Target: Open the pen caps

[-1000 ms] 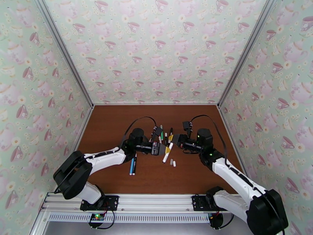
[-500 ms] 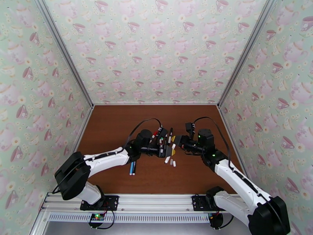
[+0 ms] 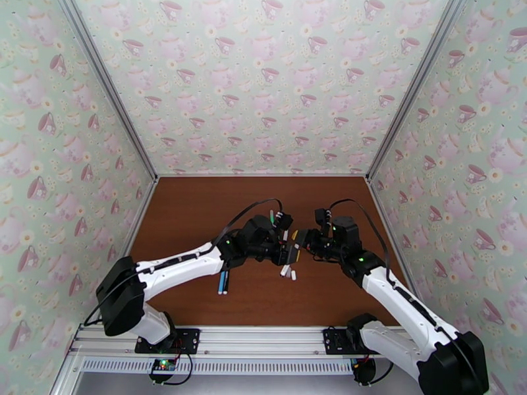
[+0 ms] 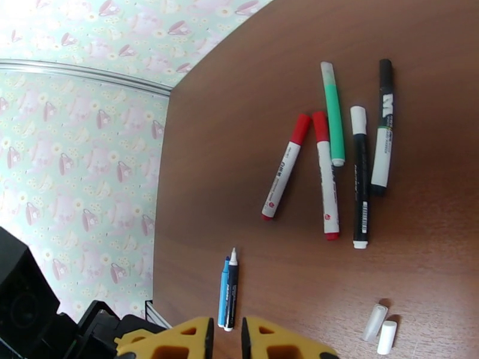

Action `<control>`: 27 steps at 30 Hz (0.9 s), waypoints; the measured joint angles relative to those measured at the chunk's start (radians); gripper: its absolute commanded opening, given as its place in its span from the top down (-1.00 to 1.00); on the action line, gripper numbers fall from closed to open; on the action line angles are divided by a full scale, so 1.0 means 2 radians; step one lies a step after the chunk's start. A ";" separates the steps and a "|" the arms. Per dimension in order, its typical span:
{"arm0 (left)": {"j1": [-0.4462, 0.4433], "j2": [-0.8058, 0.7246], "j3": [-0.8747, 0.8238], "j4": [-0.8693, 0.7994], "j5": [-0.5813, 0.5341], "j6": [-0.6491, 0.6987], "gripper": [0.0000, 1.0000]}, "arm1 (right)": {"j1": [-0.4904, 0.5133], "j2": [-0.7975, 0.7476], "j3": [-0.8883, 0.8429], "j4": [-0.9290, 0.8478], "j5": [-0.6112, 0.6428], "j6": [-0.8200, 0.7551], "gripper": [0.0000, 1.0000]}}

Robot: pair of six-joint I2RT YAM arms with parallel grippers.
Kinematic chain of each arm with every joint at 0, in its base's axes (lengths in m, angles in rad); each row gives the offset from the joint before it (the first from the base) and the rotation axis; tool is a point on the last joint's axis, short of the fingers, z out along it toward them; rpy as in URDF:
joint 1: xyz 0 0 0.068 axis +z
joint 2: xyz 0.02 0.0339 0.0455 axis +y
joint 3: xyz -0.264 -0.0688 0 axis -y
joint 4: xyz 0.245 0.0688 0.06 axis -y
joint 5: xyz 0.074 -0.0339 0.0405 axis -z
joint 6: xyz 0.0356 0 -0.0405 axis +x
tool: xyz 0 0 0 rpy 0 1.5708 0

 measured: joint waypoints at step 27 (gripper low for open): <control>0.000 0.008 -0.024 0.023 0.009 0.005 0.95 | 0.000 -0.002 -0.006 0.028 -0.008 0.018 0.92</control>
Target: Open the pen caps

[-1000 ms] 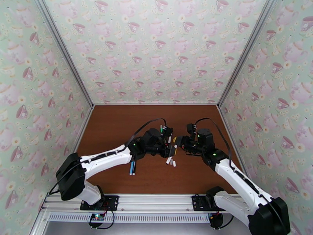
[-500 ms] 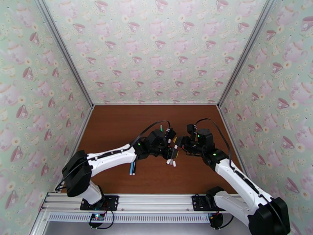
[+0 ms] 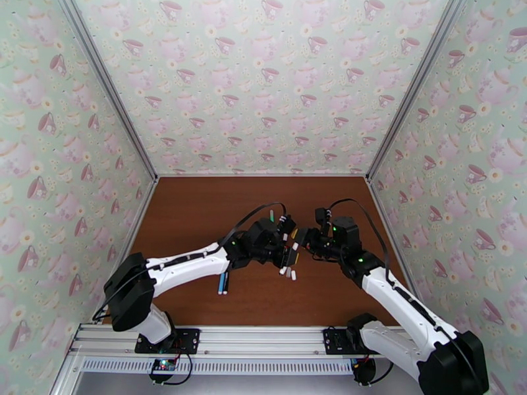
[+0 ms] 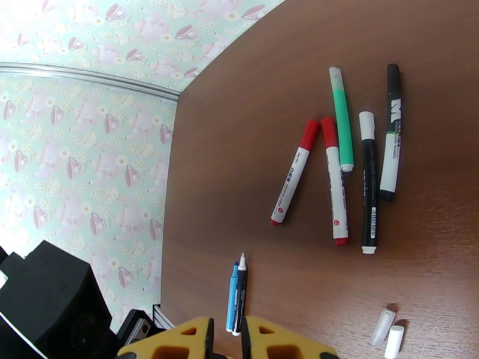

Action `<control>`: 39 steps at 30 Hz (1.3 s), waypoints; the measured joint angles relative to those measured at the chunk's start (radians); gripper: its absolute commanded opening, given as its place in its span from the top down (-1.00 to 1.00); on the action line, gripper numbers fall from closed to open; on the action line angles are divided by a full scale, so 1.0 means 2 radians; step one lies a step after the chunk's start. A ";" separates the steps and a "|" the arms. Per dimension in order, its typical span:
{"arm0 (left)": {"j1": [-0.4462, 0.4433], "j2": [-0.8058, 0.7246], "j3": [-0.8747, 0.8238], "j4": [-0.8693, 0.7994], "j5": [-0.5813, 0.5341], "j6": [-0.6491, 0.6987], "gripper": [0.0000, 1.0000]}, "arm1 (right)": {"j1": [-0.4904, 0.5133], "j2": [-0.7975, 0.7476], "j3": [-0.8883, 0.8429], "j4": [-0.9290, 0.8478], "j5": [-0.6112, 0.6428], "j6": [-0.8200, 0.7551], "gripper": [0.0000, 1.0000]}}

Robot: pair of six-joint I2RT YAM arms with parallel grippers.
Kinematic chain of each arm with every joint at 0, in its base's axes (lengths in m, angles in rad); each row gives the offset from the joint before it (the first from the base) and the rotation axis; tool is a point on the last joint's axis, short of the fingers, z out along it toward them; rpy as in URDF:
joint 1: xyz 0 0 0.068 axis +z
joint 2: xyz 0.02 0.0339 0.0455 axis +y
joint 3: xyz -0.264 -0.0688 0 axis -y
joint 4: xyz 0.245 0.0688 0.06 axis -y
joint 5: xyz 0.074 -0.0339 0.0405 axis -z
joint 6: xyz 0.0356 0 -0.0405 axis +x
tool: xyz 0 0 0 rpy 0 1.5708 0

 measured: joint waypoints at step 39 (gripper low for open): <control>-0.072 -0.084 -0.033 -0.081 -0.148 0.058 0.98 | -0.030 -0.023 0.077 -0.105 0.070 -0.046 0.90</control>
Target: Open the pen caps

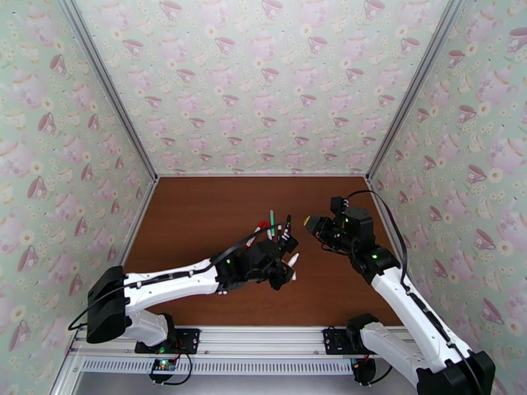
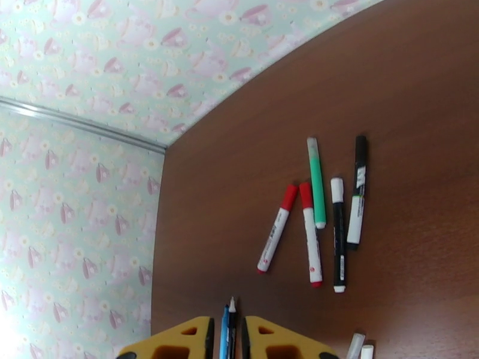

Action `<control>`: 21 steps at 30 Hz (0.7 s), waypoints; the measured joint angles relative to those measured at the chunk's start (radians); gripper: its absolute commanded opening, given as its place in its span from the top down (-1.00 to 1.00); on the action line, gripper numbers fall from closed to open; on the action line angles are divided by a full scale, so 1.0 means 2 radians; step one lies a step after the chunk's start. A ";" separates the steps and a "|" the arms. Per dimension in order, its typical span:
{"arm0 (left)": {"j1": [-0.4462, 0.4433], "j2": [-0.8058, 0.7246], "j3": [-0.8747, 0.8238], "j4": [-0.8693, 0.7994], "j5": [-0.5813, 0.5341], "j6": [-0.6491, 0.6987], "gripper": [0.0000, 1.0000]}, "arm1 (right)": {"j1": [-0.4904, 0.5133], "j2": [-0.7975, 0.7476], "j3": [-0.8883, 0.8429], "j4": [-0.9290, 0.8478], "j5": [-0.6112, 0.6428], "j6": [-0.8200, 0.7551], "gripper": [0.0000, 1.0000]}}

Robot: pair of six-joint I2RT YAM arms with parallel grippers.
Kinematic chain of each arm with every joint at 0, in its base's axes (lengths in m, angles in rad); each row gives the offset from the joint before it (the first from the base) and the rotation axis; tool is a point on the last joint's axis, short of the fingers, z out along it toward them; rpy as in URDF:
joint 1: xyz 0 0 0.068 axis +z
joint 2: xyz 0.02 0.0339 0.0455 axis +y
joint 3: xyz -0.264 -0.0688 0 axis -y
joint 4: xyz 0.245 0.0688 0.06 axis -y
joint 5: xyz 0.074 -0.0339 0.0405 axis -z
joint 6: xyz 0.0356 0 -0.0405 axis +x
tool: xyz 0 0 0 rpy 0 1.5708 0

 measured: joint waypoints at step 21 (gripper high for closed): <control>0.112 -0.109 -0.141 0.100 0.068 -0.101 0.94 | 0.067 0.086 -0.064 -0.109 0.053 -0.133 0.86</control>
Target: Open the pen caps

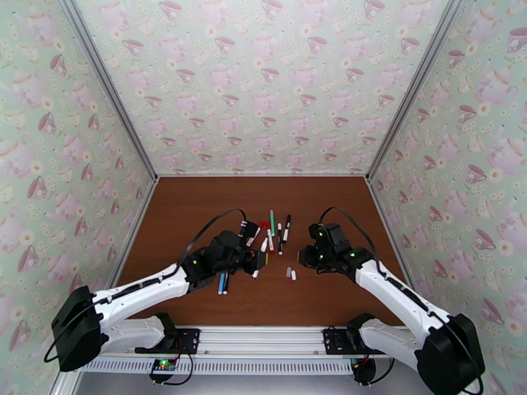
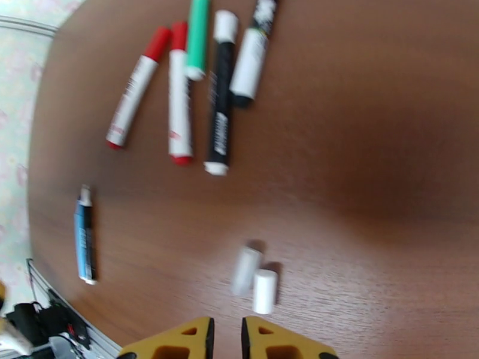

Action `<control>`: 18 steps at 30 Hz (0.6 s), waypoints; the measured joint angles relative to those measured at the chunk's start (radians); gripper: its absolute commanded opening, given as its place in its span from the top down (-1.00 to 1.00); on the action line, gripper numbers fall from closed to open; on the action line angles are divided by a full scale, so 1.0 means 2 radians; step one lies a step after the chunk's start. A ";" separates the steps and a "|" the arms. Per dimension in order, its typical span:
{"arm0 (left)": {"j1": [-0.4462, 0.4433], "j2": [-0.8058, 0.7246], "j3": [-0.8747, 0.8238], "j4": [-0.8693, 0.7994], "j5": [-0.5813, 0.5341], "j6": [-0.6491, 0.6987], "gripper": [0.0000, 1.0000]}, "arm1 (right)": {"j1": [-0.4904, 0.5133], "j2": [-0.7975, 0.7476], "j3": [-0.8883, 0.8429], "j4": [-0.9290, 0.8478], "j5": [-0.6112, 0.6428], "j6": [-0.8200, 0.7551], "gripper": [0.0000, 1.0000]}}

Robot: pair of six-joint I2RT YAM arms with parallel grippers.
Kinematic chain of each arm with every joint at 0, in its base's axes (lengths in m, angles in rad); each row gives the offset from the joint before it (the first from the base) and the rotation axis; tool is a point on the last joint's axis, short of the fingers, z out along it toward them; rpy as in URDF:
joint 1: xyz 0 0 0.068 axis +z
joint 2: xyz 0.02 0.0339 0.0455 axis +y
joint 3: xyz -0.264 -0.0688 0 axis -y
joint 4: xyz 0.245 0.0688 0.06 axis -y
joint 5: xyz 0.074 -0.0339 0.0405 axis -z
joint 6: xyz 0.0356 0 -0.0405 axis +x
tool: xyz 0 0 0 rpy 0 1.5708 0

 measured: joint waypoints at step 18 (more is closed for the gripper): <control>0.000 0.010 -0.003 0.010 0.013 -0.004 0.94 | 0.001 0.105 -0.018 0.026 -0.004 -0.028 0.69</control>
